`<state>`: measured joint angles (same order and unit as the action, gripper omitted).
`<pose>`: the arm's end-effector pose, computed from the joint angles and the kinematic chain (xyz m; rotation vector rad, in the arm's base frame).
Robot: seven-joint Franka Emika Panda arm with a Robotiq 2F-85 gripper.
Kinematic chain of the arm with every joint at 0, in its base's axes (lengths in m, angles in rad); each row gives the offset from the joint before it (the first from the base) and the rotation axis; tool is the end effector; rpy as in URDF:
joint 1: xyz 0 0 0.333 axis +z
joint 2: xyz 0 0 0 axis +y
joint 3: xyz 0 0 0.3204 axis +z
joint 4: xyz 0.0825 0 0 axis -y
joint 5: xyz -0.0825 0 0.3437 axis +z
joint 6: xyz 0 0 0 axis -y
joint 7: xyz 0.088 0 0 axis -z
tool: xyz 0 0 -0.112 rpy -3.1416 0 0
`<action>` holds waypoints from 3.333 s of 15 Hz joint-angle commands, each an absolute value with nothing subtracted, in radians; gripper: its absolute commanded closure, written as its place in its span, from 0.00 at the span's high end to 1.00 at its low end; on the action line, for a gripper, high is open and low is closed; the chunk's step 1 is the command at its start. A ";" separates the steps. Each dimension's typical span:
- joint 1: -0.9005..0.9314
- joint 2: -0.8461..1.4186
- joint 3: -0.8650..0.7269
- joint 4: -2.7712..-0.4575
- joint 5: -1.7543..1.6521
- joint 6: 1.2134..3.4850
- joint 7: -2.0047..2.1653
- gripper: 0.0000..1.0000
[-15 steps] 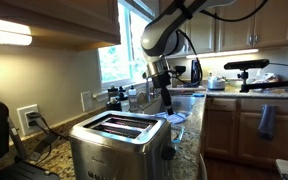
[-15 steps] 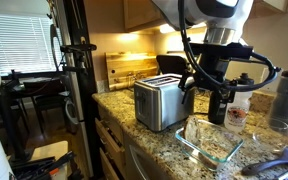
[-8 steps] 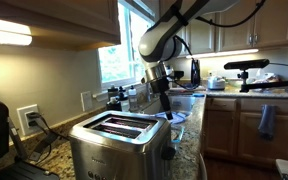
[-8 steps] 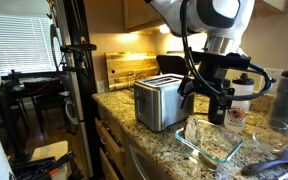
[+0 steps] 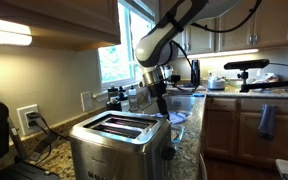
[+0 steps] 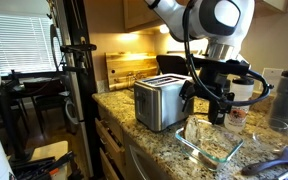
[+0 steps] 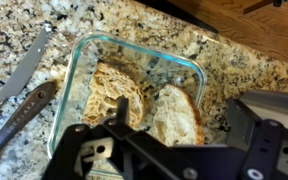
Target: Place one slice of bread from the glass bowl inside the toaster
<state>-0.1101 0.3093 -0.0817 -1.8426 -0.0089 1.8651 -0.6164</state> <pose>0.5515 -0.1049 0.3616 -2.9617 -0.6447 0.4210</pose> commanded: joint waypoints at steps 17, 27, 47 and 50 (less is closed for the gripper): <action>-0.117 0.371 -0.030 -1.802 -0.013 1.886 -0.452 1.00; -0.131 0.447 -0.033 -1.730 -0.015 1.877 -0.430 1.00; -0.141 0.510 -0.035 -1.658 -0.020 1.877 -0.385 0.54; -0.142 0.509 -0.036 -1.657 -0.020 1.879 -0.384 0.35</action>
